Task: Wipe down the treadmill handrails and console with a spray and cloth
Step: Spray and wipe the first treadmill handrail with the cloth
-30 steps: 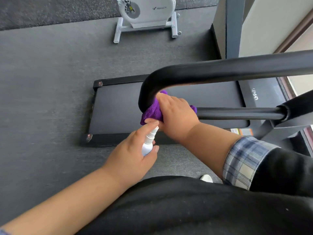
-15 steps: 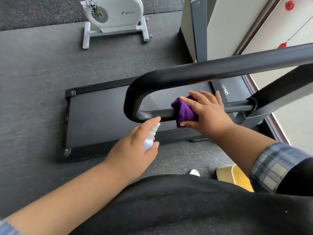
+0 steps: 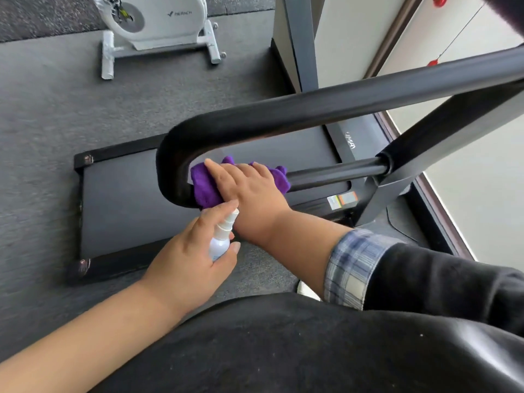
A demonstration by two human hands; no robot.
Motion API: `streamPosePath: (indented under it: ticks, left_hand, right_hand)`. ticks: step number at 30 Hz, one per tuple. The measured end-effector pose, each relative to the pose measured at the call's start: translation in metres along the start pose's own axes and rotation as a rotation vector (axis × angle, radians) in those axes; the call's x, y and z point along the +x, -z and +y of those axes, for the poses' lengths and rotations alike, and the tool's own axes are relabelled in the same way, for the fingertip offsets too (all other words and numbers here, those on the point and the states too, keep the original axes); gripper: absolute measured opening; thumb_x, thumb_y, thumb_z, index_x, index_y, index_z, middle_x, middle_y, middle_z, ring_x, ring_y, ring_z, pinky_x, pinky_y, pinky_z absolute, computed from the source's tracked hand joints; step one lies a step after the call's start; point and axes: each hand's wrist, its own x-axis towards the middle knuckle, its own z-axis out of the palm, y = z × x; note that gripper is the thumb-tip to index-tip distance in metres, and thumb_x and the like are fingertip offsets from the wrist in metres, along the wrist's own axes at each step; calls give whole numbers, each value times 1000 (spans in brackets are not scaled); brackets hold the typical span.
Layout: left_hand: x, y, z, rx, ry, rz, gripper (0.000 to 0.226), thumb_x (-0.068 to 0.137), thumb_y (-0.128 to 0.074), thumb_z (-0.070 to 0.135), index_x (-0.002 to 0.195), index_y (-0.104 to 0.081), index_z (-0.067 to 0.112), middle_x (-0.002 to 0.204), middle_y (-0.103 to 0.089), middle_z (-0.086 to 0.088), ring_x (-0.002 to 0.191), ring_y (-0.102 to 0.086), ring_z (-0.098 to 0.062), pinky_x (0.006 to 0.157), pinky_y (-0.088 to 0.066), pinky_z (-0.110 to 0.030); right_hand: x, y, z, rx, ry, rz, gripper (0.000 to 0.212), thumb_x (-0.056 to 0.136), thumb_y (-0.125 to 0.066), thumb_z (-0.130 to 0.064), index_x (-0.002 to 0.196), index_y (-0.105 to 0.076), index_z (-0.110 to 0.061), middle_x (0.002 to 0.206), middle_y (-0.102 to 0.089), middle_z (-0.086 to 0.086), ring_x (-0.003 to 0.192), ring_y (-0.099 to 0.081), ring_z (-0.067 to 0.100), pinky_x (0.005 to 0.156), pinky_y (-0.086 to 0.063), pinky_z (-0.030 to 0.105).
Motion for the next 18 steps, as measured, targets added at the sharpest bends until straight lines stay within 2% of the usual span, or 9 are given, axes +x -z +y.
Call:
streamPosePath:
  ticks: [3,6,10,12,15,18]
  left_hand:
    - [11,-11,13,-7,23,-23,74,85,-76,17,132,-32,53,107,-51,27,99,-46,26,82,-29,7]
    - [22,-23,26,-5,18,-31,76,83,-78,13,133,-34,51,112,-49,26,99,-44,29,82,-28,8]
    - [33,-39,40,10,13,-23,77,83,-77,11,130,-34,54,109,-57,16,98,-48,23,84,-29,6]
    - [38,-51,48,12,43,-26,76,84,-76,13,131,-32,54,103,-57,20,96,-50,19,83,-29,5]
    - [45,-70,63,25,85,-53,75,86,-74,18,133,-30,56,103,-54,27,96,-49,20,81,-27,7]
    - [56,-86,78,41,89,-87,74,88,-72,21,134,-28,59,105,-53,26,98,-47,24,81,-25,8]
  right_hand:
    - [-3,2,14,-59,74,-41,80,90,-54,-48,158,-19,-23,148,-42,-5,131,-44,23,113,-27,46]
    - [-8,2,28,-11,122,-32,76,91,-55,-48,156,-24,-26,151,-40,-3,133,-43,25,114,-27,46]
    - [-19,5,65,-26,123,20,70,93,-57,-44,156,-29,-28,149,-44,-4,131,-47,23,110,-32,42]
    - [-27,11,89,-28,122,21,68,93,-55,-41,154,-32,-25,147,-47,-2,127,-51,25,107,-35,42]
    - [-42,21,127,-22,110,26,71,87,-52,-48,151,-40,-22,142,-53,1,122,-55,28,102,-38,43]
    - [-60,28,167,-64,87,37,74,83,-66,-48,149,-45,-19,140,-56,4,121,-56,30,101,-39,44]
